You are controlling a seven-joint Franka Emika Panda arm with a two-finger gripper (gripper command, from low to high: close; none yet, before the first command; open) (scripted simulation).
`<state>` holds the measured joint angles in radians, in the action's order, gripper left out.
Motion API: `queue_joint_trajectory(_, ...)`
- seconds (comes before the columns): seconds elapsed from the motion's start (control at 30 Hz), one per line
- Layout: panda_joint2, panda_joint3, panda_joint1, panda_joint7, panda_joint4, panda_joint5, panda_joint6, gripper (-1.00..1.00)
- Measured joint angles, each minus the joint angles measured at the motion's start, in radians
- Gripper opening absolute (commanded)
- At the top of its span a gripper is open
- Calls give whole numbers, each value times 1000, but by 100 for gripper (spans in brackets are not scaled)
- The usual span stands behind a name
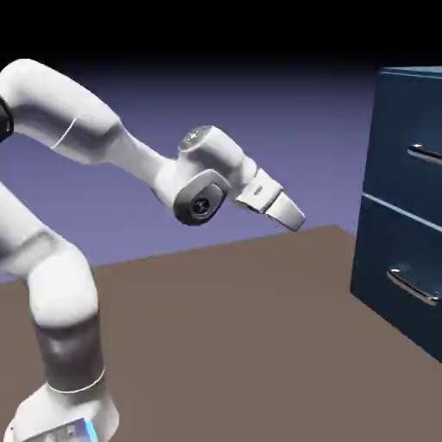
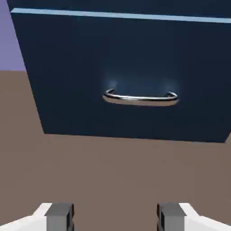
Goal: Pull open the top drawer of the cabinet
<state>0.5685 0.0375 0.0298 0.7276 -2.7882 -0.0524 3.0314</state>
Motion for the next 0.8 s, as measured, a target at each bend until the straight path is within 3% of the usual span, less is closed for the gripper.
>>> queue_joint_trajectory(0.8,-29,747,832,-267,435,-1044,-112,0)
